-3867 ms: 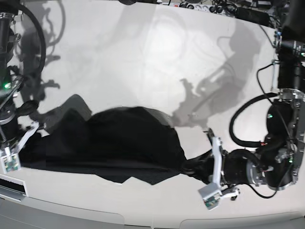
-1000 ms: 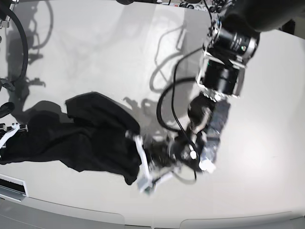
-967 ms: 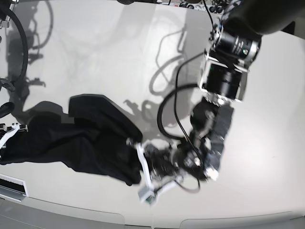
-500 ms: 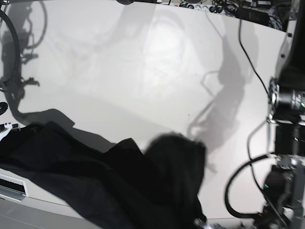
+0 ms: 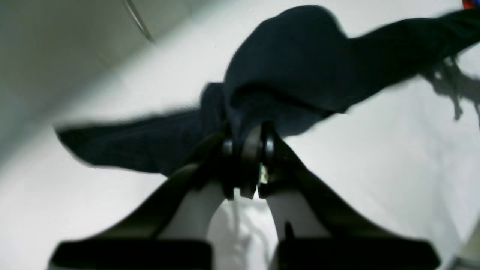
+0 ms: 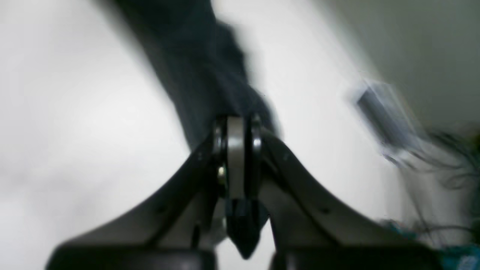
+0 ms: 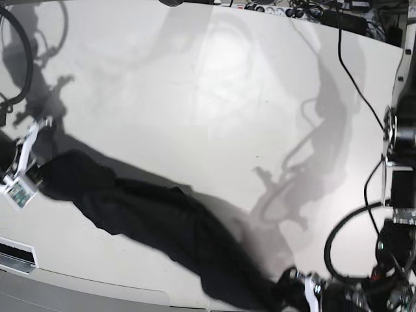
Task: Layout the t-shirt on the table in an organized manner, then fold the t-shirt properly
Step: 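Lift and stretch the shirt between both grippers, then lay it flat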
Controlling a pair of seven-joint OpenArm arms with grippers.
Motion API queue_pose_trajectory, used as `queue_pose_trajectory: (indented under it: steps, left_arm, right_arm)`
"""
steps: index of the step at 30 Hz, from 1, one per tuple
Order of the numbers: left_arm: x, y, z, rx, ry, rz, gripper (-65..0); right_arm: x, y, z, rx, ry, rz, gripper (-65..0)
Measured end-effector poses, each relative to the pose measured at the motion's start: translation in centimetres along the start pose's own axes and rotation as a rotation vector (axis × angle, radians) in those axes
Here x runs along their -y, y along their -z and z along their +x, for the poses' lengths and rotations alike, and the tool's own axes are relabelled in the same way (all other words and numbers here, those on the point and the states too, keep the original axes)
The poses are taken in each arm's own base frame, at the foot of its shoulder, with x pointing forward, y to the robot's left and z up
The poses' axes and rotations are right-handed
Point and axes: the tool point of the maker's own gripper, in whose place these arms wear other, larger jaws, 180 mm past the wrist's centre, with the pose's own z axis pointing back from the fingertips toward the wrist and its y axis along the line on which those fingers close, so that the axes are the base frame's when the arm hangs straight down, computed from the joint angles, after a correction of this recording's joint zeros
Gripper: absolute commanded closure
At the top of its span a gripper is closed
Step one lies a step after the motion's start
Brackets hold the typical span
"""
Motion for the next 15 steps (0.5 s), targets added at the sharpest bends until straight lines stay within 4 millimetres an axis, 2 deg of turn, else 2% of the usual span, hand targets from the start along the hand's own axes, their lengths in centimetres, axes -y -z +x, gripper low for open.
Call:
queue_pose_trajectory:
  steps: [2, 7, 12, 15]
  left_arm:
    - [0.3, 0.7, -3.8, -0.070, -0.027, -0.015, 0.0]
    - [1.8, 1.4, -13.0, -0.231, -0.108, -0.062, 0.0]
    - [5.2, 0.5, -23.6, -0.446, -0.203, -0.131, 0.0]
    - [7.7, -0.4, -27.9, -0.520, -0.277, -0.194, 0.0]
  right_arm:
    - [-1.8, 0.0, -1.1, -0.033, 0.046, 0.076, 0.0]
    - [-4.7, -0.3, -3.0, -0.088, 0.094, 0.185, 0.0]
    - [-8.3, -1.3, -6.2, -0.195, 0.142, 0.303, 0.0]
    - [-10.6, -2.1, -7.3, -0.228, 0.181, 0.386, 0.0]
